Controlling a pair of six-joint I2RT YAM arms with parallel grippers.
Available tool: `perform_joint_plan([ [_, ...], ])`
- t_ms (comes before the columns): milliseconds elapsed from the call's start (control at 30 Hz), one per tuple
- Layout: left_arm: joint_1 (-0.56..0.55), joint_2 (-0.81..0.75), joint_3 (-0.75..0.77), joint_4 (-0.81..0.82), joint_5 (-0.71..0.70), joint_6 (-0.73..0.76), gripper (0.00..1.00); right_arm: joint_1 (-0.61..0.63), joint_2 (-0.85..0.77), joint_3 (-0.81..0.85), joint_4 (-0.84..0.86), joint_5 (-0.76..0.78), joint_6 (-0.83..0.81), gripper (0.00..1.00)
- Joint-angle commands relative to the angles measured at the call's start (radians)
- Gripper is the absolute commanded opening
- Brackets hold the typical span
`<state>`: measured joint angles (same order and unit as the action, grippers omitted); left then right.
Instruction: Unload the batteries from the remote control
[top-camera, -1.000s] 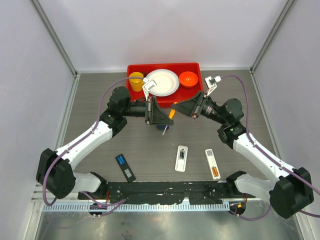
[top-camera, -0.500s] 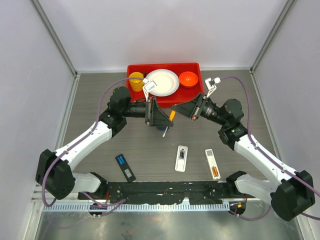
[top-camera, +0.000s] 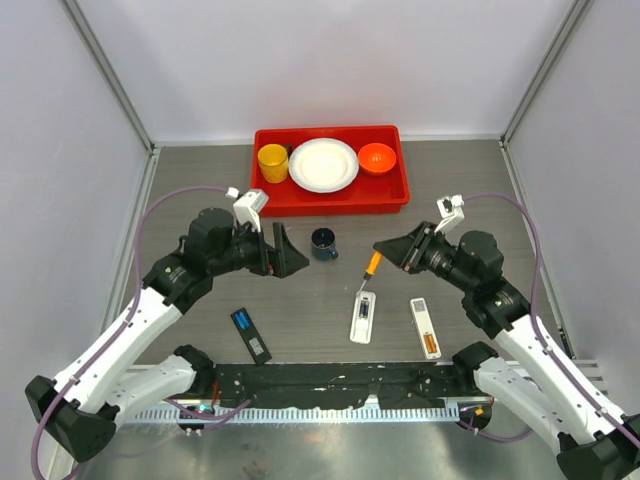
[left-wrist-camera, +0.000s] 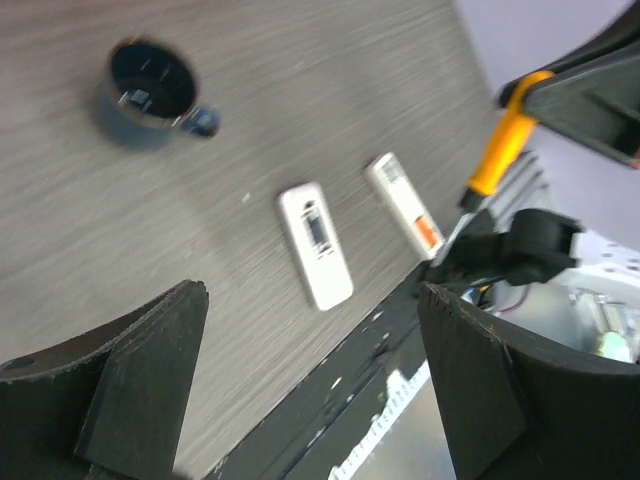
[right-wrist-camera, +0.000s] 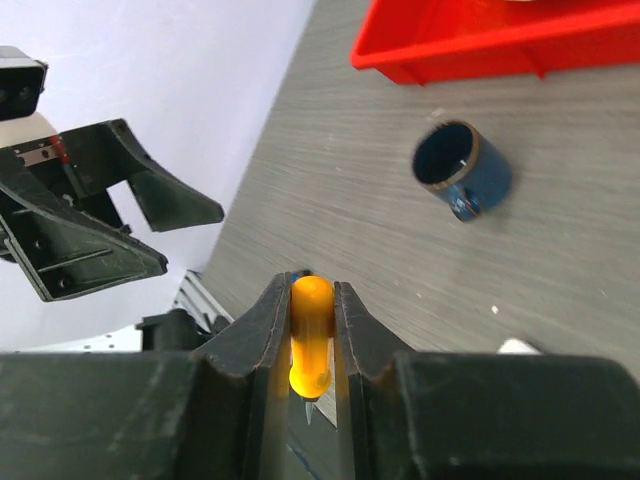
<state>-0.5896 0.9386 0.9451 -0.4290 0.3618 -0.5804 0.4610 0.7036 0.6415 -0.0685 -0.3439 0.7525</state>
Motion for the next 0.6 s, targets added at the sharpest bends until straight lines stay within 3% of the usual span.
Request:
perform_joint_plan([
  [0, -0.038, -0.04, -0.052, -0.215, -0.219, 0.039, 0.9, 0.001, -0.078, -0.048, -0.114, 0.077, -0.039, 0.01],
  [300, -0.194, -0.005, -0.157, -0.169, -0.337, -0.024, 0.9, 0.001, -0.278, -0.1, -0.243, 0.155, -0.055, 0.01],
  [567, -0.361, 0.045, -0.249, -0.061, -0.457, -0.124, 0.88, 0.002, -0.3, -0.072, -0.31, 0.206, -0.051, 0.01],
])
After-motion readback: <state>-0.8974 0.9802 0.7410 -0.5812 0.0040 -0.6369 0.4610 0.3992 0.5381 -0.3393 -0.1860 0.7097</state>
